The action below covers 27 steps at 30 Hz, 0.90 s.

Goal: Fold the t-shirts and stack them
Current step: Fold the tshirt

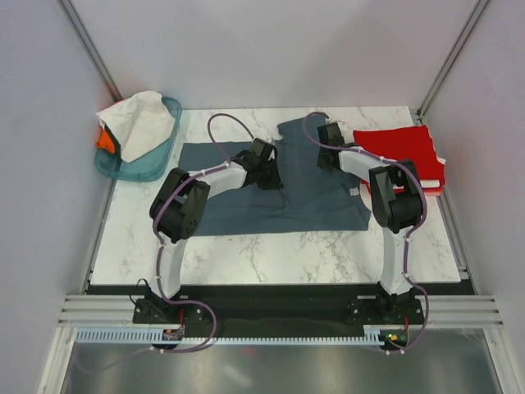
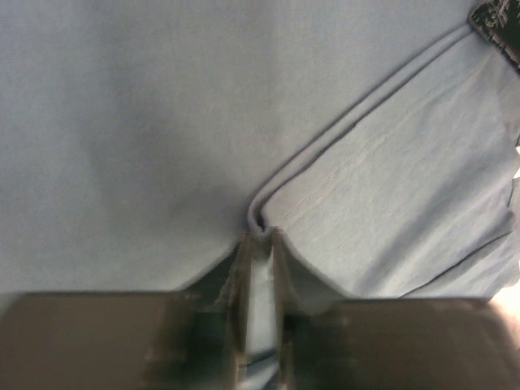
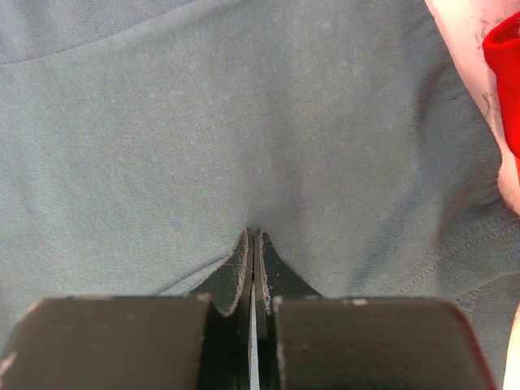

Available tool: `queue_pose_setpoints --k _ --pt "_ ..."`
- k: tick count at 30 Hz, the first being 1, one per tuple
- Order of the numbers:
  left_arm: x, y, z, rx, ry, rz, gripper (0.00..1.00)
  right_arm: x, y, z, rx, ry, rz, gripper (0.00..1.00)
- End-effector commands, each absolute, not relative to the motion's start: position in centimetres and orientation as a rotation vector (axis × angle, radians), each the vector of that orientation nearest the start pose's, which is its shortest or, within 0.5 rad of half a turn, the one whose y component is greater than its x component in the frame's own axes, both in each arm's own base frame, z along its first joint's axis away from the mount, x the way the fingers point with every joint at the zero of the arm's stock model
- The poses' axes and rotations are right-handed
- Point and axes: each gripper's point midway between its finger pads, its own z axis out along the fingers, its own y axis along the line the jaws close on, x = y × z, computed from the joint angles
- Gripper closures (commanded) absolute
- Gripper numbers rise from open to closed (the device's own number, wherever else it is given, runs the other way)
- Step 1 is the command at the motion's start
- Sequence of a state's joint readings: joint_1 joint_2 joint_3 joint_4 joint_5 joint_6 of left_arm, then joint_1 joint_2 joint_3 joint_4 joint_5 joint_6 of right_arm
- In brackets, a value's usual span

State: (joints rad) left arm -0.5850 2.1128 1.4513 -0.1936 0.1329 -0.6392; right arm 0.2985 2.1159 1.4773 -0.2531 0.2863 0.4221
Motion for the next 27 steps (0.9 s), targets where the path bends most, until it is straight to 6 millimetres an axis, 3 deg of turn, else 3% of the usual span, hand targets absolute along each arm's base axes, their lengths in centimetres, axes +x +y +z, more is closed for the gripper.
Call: queue_pose_setpoints --k 1,3,17,27 --pt "41.7 -34.1 3.7 0.040 2.515 -0.718 0.91 51.0 12.2 4.5 0.281 2.350 -0.016 1.00" --pt "42.0 -34.6 4.0 0.049 2.511 -0.737 0.98 51.0 12.2 5.0 0.279 2.343 -0.011 1.00" --pt "43.1 -33.8 7.3 0.024 2.396 -0.707 0.98 50.5 10.6 8.0 0.333 2.271 -0.073 1.00" --pt "44.1 -34.4 8.0 0.027 2.363 -0.717 0.98 50.5 9.6 8.0 0.362 2.262 -0.099 1.00"
